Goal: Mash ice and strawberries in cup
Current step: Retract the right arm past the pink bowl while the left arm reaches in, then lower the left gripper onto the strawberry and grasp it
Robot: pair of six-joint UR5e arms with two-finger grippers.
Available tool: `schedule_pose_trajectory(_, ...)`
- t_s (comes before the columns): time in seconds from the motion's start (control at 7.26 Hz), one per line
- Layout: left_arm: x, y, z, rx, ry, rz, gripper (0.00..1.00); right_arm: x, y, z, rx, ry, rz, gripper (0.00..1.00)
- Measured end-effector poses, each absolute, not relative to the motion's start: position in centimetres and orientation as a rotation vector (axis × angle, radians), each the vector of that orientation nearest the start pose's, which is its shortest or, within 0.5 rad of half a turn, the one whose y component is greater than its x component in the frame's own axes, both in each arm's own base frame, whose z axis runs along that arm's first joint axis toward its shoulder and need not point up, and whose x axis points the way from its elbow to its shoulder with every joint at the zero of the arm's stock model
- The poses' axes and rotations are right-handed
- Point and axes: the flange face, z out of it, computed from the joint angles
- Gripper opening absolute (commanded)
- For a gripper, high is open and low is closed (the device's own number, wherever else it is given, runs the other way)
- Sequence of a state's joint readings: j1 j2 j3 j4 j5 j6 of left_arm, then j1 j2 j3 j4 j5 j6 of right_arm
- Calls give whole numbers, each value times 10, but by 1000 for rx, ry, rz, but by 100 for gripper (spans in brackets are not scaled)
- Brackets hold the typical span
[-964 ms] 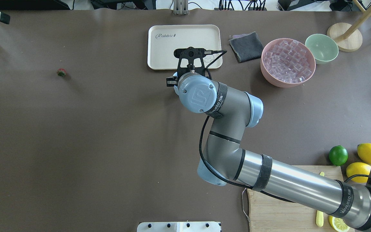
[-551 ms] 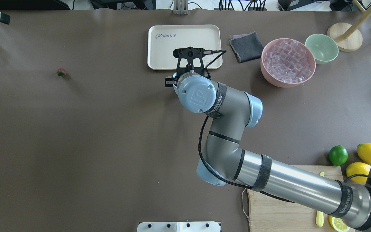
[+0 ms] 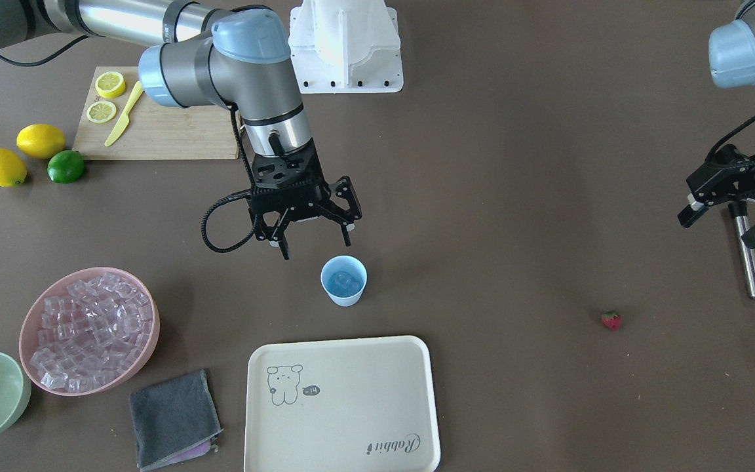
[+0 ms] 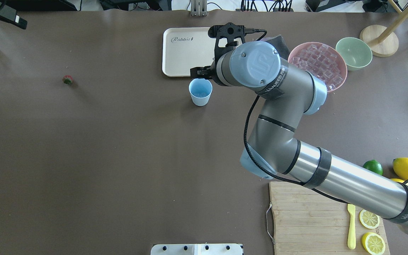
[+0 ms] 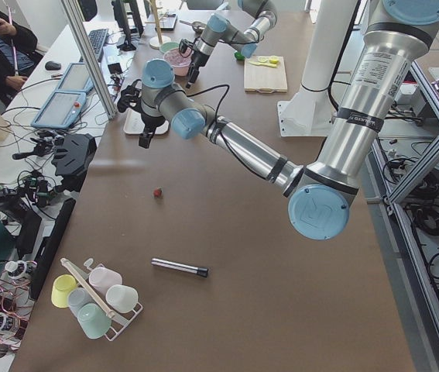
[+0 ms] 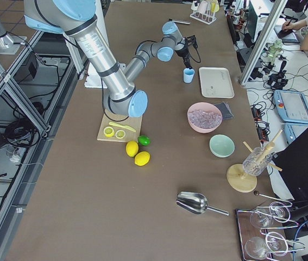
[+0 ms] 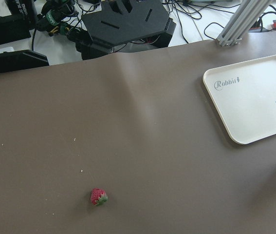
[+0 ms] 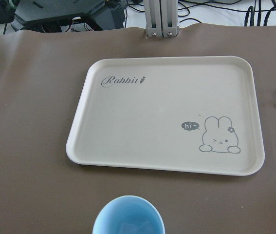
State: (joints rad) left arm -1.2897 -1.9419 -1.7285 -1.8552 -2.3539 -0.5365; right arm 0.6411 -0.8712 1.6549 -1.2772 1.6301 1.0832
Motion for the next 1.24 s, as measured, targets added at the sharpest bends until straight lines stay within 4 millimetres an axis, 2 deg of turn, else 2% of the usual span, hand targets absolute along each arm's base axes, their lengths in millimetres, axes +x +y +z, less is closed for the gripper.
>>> schedule_pose_trajectory(0.14, 118, -623, 346, 383, 970, 80, 98, -434, -522, 187, 499, -954, 91, 100)
schedule_pose_trajectory(0.41, 136, -655, 365, 322, 953, 65, 98, -344, -557, 218, 419, -989, 76, 100)
schedule_pose_trajectory(0.69, 150, -673, 390, 262, 933, 50, 98, -253, -581, 271, 379, -980, 24, 100)
schedule_pose_trajectory(0.96, 171, -683, 417, 236, 871, 39, 98, -177, -584, 324, 376, -960, -31, 100)
schedule_pose_trajectory(1.24, 202, -684, 440, 209, 813, 50, 98, -123, -575, 359, 386, -950, -57, 100)
